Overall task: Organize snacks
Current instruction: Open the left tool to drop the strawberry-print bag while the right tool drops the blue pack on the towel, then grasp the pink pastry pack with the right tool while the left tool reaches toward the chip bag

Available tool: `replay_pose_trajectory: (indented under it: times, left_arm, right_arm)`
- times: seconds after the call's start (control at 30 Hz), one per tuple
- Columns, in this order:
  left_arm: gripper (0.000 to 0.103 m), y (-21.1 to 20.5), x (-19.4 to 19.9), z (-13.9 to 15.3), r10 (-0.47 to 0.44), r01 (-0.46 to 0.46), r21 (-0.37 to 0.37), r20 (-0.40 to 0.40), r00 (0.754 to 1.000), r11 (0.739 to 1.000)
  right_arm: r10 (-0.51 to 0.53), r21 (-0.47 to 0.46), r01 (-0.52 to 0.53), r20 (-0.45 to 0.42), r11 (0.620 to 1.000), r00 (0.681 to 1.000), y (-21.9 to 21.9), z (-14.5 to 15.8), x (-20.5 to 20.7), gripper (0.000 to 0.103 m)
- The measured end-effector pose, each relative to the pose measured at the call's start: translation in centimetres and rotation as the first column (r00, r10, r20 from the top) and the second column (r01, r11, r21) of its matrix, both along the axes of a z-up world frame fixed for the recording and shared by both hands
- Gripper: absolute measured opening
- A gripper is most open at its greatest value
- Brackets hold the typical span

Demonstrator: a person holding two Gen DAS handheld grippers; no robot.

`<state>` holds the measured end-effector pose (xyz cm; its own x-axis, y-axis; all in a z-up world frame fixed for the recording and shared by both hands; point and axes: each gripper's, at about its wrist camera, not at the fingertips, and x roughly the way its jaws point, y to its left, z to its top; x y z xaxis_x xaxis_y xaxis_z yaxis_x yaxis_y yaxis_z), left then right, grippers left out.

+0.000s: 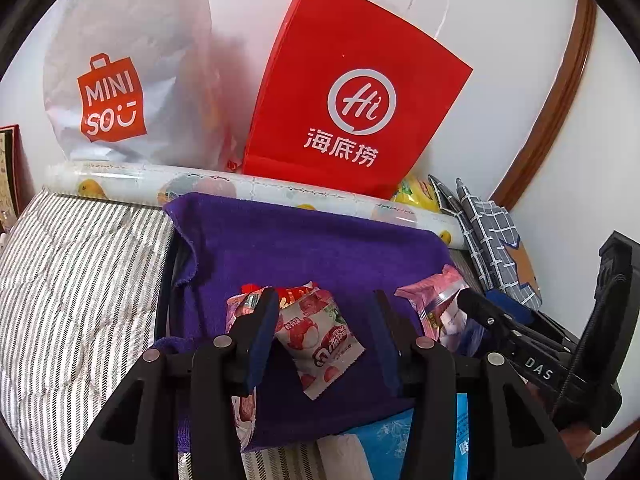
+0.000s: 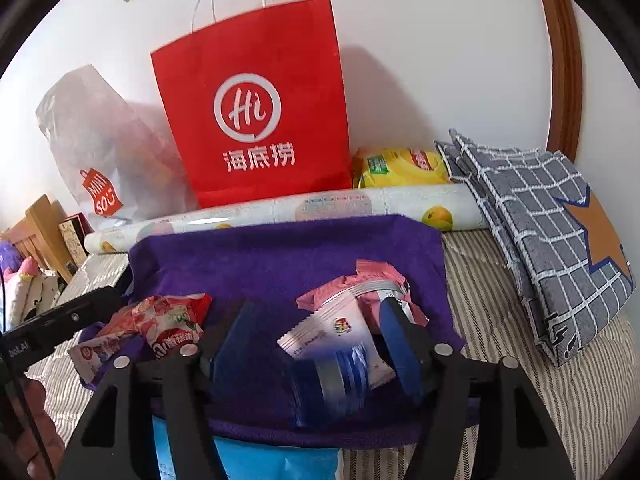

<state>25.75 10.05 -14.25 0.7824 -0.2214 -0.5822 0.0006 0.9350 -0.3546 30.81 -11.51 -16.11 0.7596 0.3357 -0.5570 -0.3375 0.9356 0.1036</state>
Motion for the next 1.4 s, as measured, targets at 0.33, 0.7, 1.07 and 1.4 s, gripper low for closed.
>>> replay_pose_trajectory:
  times: [0.33,0.7,1.07,1.4]
  left_arm:
    - [0.047,0.0,-0.6,0.9,-0.008,0.008,-0.011,0.027,1.0,1.0]
    - [0.054,0.3,-1.1,1.8,-0.025,0.027,-0.05,0.05,0.998,0.998]
    - [0.057,0.2,-1.5,2.5,-0.041,0.045,-0.067,0.054,0.998,0.997]
    - [0.058,-1.0,-3.0,1.9,-0.096,0.096,-0.037,0.001,0.995,0.995]
  right_arm:
    - [0.009,0.028,-0.01,0.045,1.0,0.999,-0.1,1.8,-1.1,0.069]
    - [-0.08,0.027,0.079,0.041,0.997,0.996,-6.0,4.7,-5.4,0.069]
    - [-0.102,-0.087,0.094,-0.096,0.992,0.99,-11.6,-1.4,-10.2,0.069]
    - [-0.056,-0.097,0.042,-0.14,0.994,0.989,-13.2,-4.7,-9.5,0.069]
